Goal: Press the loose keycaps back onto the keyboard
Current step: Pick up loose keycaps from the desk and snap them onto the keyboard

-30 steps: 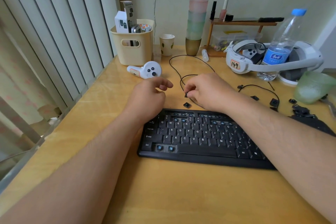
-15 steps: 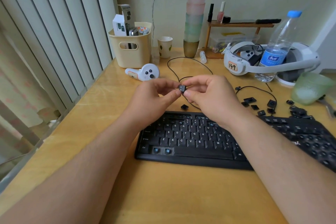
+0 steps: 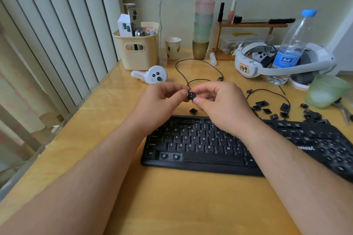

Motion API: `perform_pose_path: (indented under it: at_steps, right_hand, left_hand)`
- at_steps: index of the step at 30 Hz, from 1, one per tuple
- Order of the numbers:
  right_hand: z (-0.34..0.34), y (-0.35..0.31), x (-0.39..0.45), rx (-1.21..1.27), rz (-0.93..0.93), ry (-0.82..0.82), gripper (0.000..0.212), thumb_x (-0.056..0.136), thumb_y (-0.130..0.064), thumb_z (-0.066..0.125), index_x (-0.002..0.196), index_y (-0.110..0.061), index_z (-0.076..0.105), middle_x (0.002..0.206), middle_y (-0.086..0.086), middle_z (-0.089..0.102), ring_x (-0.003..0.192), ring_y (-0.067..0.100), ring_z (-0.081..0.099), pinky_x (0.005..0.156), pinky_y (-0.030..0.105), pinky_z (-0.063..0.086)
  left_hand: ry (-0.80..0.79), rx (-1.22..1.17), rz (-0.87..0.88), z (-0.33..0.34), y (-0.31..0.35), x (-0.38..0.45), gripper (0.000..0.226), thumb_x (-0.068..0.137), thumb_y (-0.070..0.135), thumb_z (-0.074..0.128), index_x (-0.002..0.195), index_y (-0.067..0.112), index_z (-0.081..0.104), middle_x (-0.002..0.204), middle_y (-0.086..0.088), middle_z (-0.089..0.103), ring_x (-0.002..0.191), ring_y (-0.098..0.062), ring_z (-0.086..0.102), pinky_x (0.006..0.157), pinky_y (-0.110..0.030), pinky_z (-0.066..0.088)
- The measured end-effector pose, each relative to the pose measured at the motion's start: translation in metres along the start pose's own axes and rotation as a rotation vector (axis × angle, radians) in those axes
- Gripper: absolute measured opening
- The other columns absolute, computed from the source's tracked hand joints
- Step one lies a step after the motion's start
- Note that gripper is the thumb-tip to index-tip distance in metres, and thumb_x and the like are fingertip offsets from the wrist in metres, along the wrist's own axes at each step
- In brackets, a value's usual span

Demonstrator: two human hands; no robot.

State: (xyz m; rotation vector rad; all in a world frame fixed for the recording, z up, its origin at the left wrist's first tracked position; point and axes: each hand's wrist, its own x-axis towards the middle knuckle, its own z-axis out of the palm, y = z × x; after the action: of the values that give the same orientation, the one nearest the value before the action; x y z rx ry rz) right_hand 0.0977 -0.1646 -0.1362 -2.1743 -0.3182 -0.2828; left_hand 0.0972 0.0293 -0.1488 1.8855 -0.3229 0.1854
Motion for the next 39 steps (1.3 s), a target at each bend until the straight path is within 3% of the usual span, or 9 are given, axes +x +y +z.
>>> perform_pose_path:
  at_steps: [3, 6, 13, 16, 19, 23, 27, 33, 39]
  right_hand:
    - [-0.001, -0.003, -0.001, -0.011, -0.008, -0.008, 0.021, 0.09, -0.024, 0.078, 0.108, -0.034, 0.078, 0.084, -0.018, 0.072, 0.079, -0.006, 0.065, 0.076, 0.016, 0.053]
    - [-0.001, -0.006, -0.002, -0.067, -0.034, -0.018, 0.019, 0.086, -0.029, 0.081, 0.103, -0.035, 0.078, 0.078, -0.018, 0.072, 0.075, -0.008, 0.064, 0.067, 0.005, 0.048]
    - [-0.007, -0.005, -0.002, -0.189, -0.047, -0.12, 0.01, 0.086, -0.032, 0.08, 0.096, -0.034, 0.077, 0.073, -0.021, 0.07, 0.069, -0.008, 0.062, 0.058, 0.003, 0.041]
    - [-0.009, -0.005, -0.003, -0.136, 0.003, -0.2, 0.008, 0.085, -0.031, 0.081, 0.091, -0.031, 0.077, 0.068, -0.018, 0.067, 0.059, -0.004, 0.056, 0.056, 0.007, 0.042]
    - [-0.01, -0.004, -0.004, -0.033, 0.109, -0.317, 0.007, 0.082, -0.026, 0.085, 0.086, -0.027, 0.08, 0.067, -0.013, 0.063, 0.061, 0.001, 0.056, 0.067, 0.021, 0.048]
    - [-0.008, -0.006, -0.005, -0.084, 0.179, -0.386, 0.004, 0.08, -0.025, 0.085, 0.081, -0.027, 0.082, 0.059, -0.021, 0.065, 0.069, 0.003, 0.061, 0.071, 0.026, 0.045]
    - [-0.005, -0.009, -0.006, -0.141, 0.197, -0.384, 0.005, 0.08, -0.027, 0.085, 0.079, -0.031, 0.082, 0.066, -0.024, 0.069, 0.082, 0.005, 0.064, 0.071, 0.027, 0.045]
    - [0.001, -0.01, -0.006, -0.161, 0.182, -0.379, 0.008, 0.078, -0.025, 0.087, 0.079, -0.03, 0.082, 0.064, -0.021, 0.068, 0.074, 0.006, 0.063, 0.068, 0.027, 0.044]
    - [0.003, -0.01, -0.003, -0.171, 0.181, -0.386, 0.012, 0.075, -0.024, 0.09, 0.075, -0.031, 0.08, 0.065, -0.015, 0.069, 0.072, 0.008, 0.063, 0.067, 0.029, 0.043]
  left_hand:
    - [0.003, 0.033, -0.001, -0.001, -0.001, 0.0, 0.008, 0.098, 0.029, 0.072, 0.103, 0.027, 0.078, 0.095, 0.007, 0.079, 0.099, -0.01, 0.072, 0.097, -0.034, 0.054]
    - [0.006, 0.034, -0.004, -0.002, 0.0, 0.001, 0.005, 0.094, 0.028, 0.076, 0.098, 0.026, 0.079, 0.094, 0.003, 0.079, 0.097, -0.018, 0.073, 0.095, -0.042, 0.057]
    - [-0.094, 0.058, -0.007, -0.004, -0.002, 0.0, 0.005, 0.095, 0.027, 0.075, 0.095, 0.022, 0.077, 0.092, 0.003, 0.08, 0.096, -0.019, 0.075, 0.098, -0.049, 0.056]
    - [-0.071, 0.223, 0.016, -0.008, -0.006, 0.003, 0.007, 0.097, 0.032, 0.071, 0.093, 0.031, 0.077, 0.089, 0.014, 0.077, 0.088, -0.001, 0.067, 0.085, -0.03, 0.051]
    - [0.015, 0.3, 0.0, -0.014, -0.01, 0.003, 0.007, 0.097, 0.036, 0.07, 0.095, 0.033, 0.077, 0.088, 0.017, 0.075, 0.086, 0.003, 0.063, 0.079, -0.022, 0.047]
    - [-0.038, 0.361, -0.081, -0.018, -0.015, 0.004, 0.006, 0.094, 0.035, 0.071, 0.093, 0.037, 0.077, 0.088, 0.017, 0.069, 0.087, -0.005, 0.058, 0.083, -0.028, 0.049]
    - [-0.155, 0.388, -0.159, -0.019, -0.016, 0.003, 0.005, 0.092, 0.037, 0.074, 0.096, 0.038, 0.076, 0.09, 0.012, 0.066, 0.084, -0.006, 0.059, 0.086, -0.03, 0.051]
    - [-0.233, 0.29, -0.202, -0.019, -0.013, 0.002, 0.01, 0.089, 0.037, 0.078, 0.097, 0.03, 0.077, 0.084, 0.01, 0.067, 0.079, -0.006, 0.061, 0.093, -0.037, 0.055]
    - [-0.341, 0.211, -0.214, -0.015, -0.012, 0.0, 0.034, 0.074, 0.048, 0.089, 0.1, 0.031, 0.076, 0.087, 0.01, 0.064, 0.081, -0.007, 0.06, 0.103, -0.045, 0.054]
